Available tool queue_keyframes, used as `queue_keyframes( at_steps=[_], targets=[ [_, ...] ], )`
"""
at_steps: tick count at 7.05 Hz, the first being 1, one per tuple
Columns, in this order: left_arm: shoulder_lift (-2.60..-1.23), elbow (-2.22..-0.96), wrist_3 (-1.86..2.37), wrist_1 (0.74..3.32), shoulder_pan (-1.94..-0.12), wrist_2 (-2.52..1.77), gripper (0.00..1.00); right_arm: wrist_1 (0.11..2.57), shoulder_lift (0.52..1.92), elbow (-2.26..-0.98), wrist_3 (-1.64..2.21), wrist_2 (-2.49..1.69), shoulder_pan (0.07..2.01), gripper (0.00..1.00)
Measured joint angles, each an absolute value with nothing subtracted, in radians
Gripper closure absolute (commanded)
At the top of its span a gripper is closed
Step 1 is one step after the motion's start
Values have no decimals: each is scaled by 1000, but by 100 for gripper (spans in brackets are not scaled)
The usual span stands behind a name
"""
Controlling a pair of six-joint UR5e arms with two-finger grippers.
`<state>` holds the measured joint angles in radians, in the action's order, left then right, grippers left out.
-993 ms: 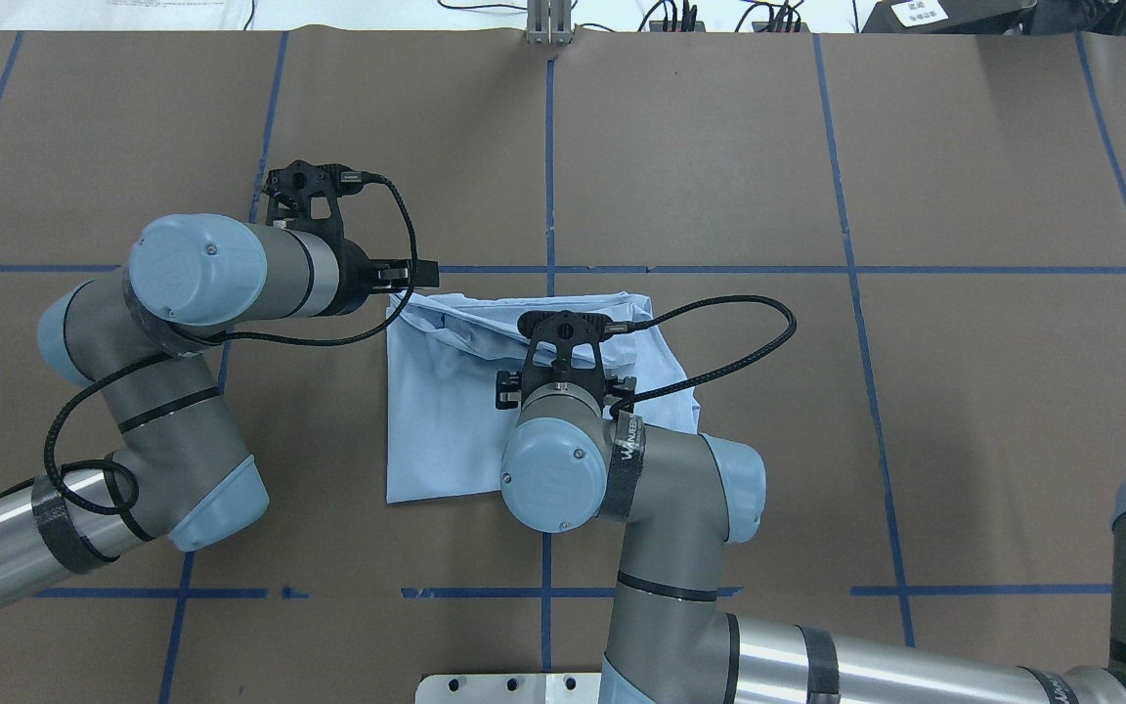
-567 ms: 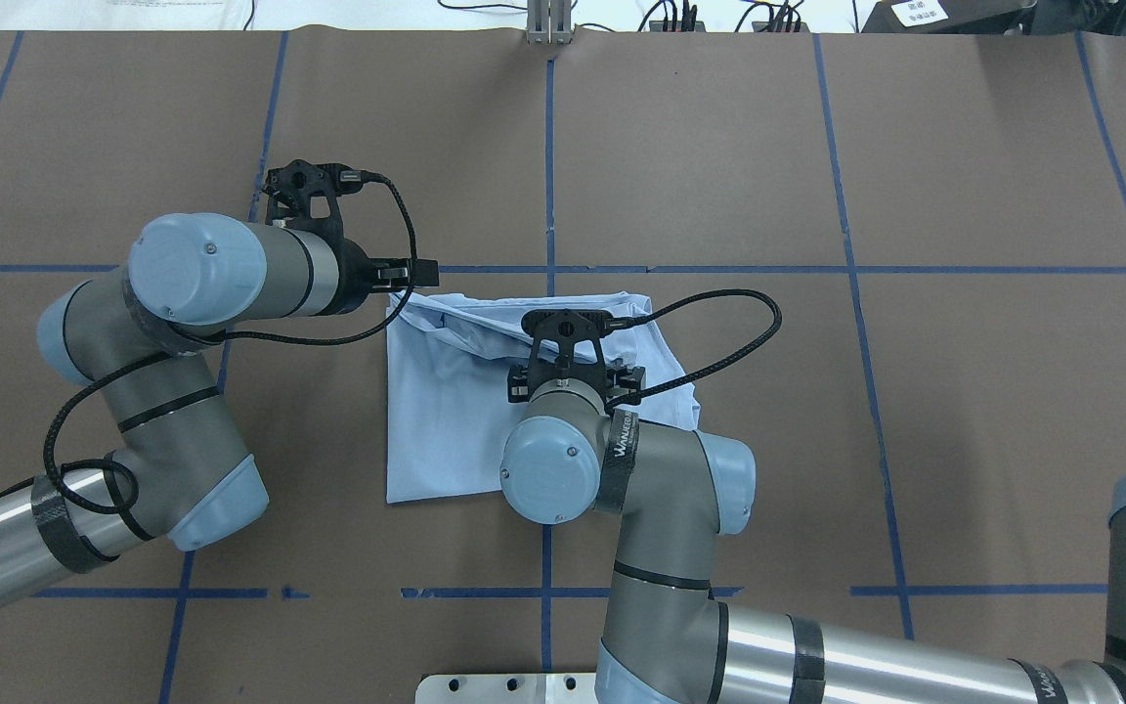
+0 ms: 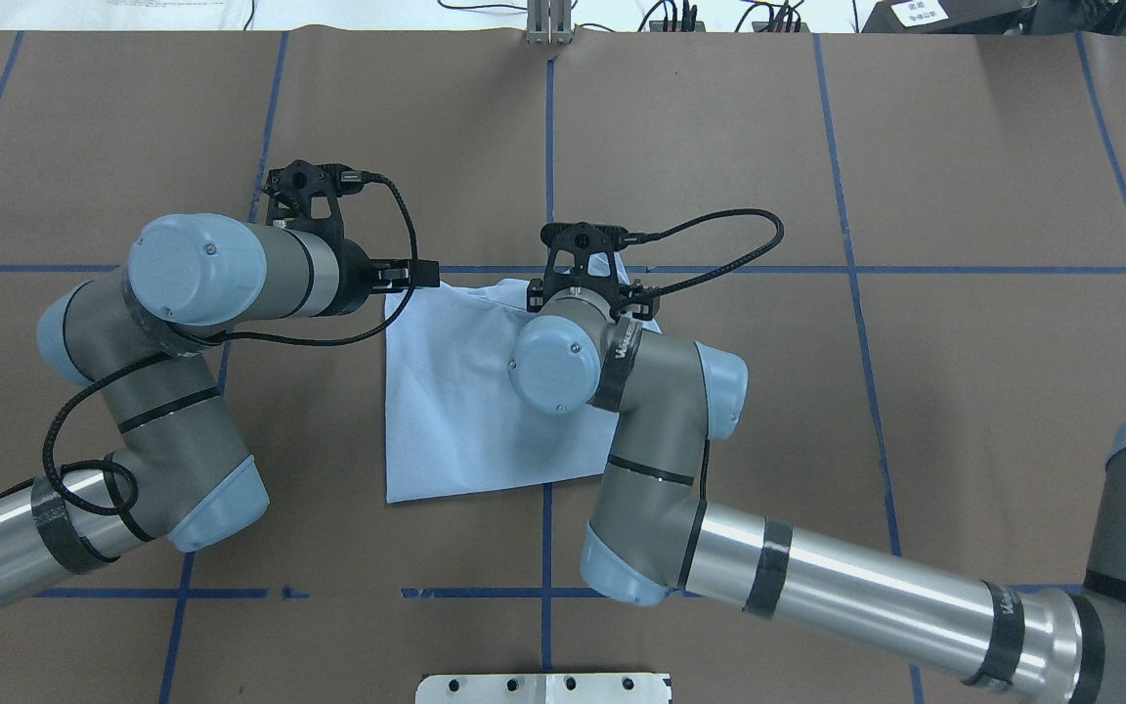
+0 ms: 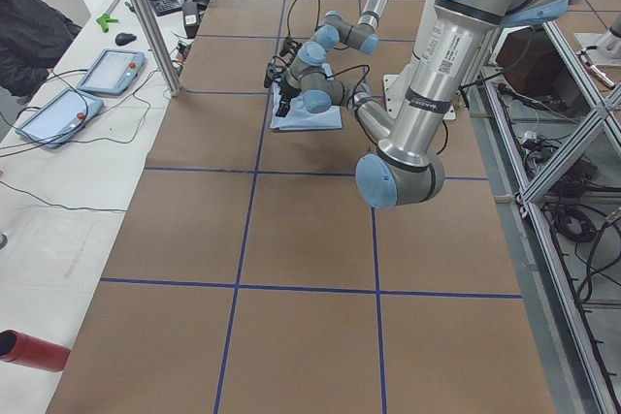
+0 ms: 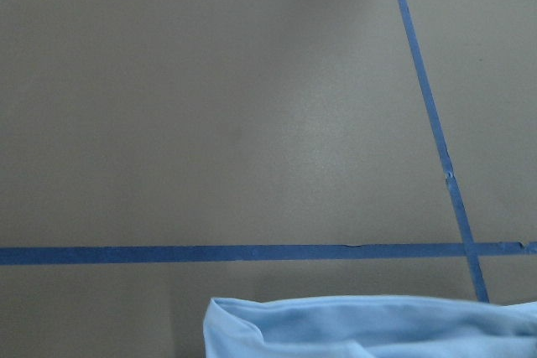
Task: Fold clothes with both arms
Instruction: 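Open both grippers and raise them above the folded shirt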
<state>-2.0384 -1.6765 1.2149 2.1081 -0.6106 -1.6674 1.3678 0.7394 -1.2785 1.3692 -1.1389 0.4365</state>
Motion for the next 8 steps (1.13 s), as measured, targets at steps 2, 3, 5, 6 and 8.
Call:
queue_keyframes(
  at_steps=[2, 3, 5, 6, 8],
  targets=[
    [-2037, -1677, 1217, 2109, -609, -1667, 0, 1243, 666, -1159, 1350, -1251, 553, 0],
    [-2037, -1676, 1220, 2109, -606, -1667, 0, 1224, 649, -1152, 1349, -1319, 584, 0],
    [-2047, -1655, 1239, 2109, -596, -1665, 7, 1221, 649, -1184, 1347, -1453, 612, 0],
    [-2055, -1628, 1273, 2110, -593, -1662, 27, 1221, 665, -1207, 1345, -1494, 618, 0],
    [-2083, -1578, 1381, 2110, -588, -1658, 48, 1218, 705, -1249, 1343, -1516, 620, 0]
  ],
)
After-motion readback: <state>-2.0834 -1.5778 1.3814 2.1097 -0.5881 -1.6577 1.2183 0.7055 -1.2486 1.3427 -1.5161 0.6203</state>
